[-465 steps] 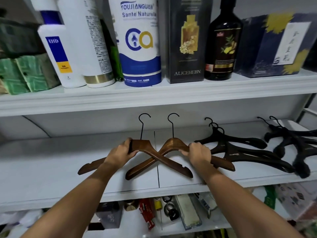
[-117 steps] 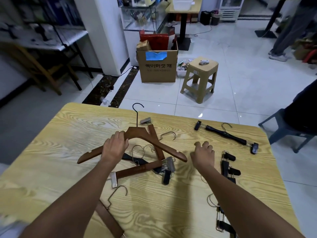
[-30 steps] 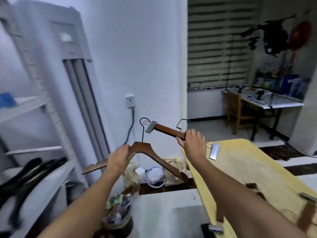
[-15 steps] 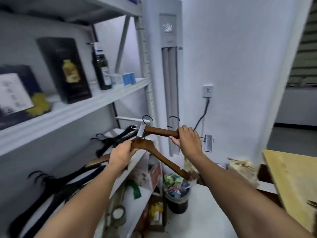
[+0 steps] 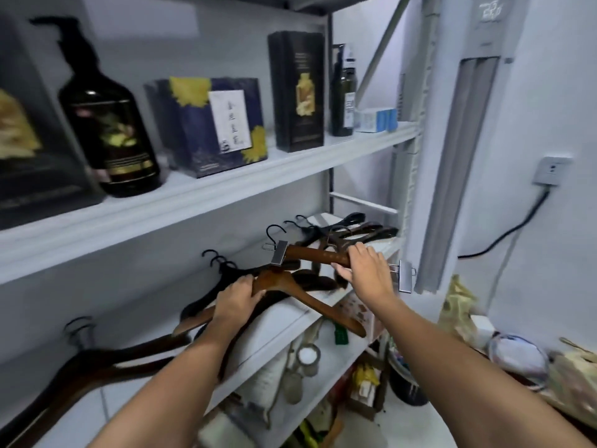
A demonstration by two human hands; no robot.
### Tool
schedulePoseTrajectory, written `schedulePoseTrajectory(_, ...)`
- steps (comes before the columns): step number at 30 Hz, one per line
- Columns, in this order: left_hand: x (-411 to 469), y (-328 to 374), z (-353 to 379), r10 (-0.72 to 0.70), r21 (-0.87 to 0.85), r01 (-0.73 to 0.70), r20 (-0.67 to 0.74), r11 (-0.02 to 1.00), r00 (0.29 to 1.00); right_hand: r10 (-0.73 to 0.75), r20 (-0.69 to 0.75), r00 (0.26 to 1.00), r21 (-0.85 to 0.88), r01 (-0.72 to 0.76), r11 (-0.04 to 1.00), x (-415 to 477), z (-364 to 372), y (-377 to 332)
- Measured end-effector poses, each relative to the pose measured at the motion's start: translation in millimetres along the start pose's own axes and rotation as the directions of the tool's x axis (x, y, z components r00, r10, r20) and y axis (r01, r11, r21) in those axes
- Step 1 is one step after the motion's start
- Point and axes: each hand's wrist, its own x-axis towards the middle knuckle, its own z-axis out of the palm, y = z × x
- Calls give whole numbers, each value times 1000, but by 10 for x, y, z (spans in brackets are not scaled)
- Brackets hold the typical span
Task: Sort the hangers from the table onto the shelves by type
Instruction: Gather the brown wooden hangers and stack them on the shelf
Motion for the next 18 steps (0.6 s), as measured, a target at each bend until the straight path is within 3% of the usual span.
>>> schedulePoseTrajectory(12,-767,-1147,-139,-287,28,287,-1,957,958,-241,23,970,111,238,965,47,237,-1164)
schedulePoseTrajectory(18,-1321,-1511,-308,-451,46,452,-31,891,892,-375,29,927,152,366,918,-66,245,-1634)
